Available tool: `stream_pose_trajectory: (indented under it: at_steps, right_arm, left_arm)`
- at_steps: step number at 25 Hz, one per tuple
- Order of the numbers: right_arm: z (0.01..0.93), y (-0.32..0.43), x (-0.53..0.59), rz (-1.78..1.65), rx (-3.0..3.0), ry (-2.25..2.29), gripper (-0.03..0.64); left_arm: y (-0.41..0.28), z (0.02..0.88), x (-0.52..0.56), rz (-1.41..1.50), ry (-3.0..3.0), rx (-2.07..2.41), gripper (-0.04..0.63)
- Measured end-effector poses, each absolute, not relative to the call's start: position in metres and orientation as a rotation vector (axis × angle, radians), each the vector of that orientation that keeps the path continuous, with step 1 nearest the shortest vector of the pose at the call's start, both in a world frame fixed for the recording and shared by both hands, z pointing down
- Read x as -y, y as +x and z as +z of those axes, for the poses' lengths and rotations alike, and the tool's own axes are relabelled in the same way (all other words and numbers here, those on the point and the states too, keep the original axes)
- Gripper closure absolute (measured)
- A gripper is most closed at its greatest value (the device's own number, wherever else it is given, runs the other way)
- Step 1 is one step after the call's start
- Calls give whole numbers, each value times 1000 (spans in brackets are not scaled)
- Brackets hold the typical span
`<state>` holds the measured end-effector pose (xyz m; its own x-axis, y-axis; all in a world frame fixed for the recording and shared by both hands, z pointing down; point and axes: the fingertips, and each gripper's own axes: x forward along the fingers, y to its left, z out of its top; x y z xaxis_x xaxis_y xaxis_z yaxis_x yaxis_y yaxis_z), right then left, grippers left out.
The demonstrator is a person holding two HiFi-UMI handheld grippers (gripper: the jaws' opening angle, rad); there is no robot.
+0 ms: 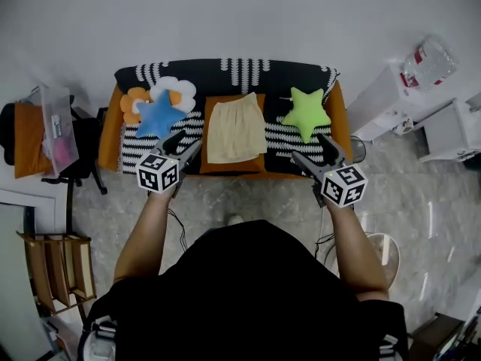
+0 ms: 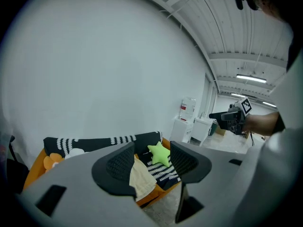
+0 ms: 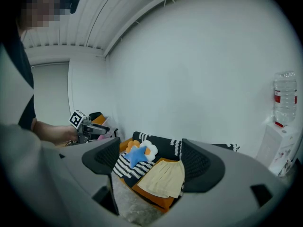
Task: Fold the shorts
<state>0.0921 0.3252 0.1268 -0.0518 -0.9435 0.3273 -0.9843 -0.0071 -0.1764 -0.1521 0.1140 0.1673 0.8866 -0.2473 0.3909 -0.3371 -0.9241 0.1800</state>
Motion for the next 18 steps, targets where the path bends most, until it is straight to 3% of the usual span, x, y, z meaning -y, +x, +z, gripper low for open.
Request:
stream_pose_trajectory:
  at_steps: [18]
  right_arm:
    - [128, 61, -273, 525, 2136, 2029, 169]
  left_arm:
    - [-192, 169, -77, 513, 2784, 443, 339]
